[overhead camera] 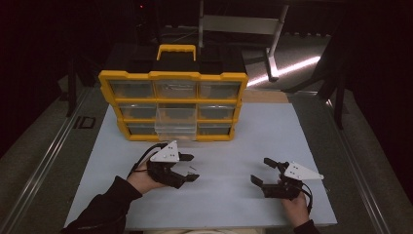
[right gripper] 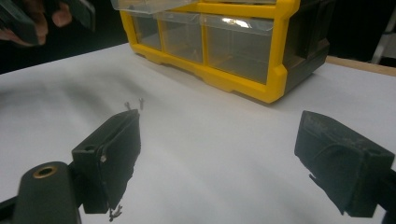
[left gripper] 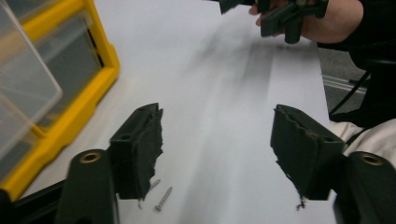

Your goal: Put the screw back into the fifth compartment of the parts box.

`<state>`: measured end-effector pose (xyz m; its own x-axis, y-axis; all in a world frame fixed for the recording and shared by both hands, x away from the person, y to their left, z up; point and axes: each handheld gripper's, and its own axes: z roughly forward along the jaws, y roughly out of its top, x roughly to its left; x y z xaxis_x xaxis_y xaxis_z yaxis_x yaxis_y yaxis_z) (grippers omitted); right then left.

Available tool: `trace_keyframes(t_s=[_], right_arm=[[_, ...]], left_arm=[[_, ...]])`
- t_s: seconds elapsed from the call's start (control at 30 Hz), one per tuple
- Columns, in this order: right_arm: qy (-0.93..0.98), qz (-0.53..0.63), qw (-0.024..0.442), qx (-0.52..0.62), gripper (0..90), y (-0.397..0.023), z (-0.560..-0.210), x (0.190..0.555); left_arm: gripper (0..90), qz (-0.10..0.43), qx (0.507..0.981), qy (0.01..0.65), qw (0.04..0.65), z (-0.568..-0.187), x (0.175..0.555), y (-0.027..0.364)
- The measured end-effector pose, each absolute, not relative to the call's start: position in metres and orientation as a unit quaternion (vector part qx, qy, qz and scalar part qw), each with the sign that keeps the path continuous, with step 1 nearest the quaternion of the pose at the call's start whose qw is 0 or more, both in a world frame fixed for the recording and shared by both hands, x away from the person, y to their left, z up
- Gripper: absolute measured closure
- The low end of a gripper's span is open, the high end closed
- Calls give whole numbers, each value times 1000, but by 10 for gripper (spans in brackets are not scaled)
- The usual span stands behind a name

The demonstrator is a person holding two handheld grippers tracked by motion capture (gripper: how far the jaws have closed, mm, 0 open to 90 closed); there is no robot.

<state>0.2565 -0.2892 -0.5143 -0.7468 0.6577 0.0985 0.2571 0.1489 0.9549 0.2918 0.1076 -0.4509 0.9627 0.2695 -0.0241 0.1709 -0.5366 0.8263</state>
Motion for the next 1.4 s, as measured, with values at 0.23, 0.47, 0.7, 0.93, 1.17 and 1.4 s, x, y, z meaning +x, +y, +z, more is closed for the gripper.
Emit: trace_keyframes(t_s=[0.23, 0.47, 0.7, 0.93, 1.17, 1.4], right_arm=[[738, 574, 174, 309, 143, -289, -514, 256], [738, 574, 173, 309, 143, -289, -514, 256], [738, 575, 173, 309, 143, -289, -514, 256], [737, 575, 172, 310, 143, -289, -514, 256], [738, 574, 171, 310, 143, -289, -514, 256], [737, 575, 171, 310, 143, -289, -514, 256]], left_arm=[[480, 51, 881, 133, 452, -469, 300, 105], [567, 58, 890, 131, 433, -484, 307, 104], [589, 58, 893, 124, 430, -495, 312, 101], [651, 55, 898, 122, 418, -505, 318, 101], [686, 60, 905, 116, 404, -515, 322, 99], [709, 53, 902, 127, 410, -521, 328, 100]])
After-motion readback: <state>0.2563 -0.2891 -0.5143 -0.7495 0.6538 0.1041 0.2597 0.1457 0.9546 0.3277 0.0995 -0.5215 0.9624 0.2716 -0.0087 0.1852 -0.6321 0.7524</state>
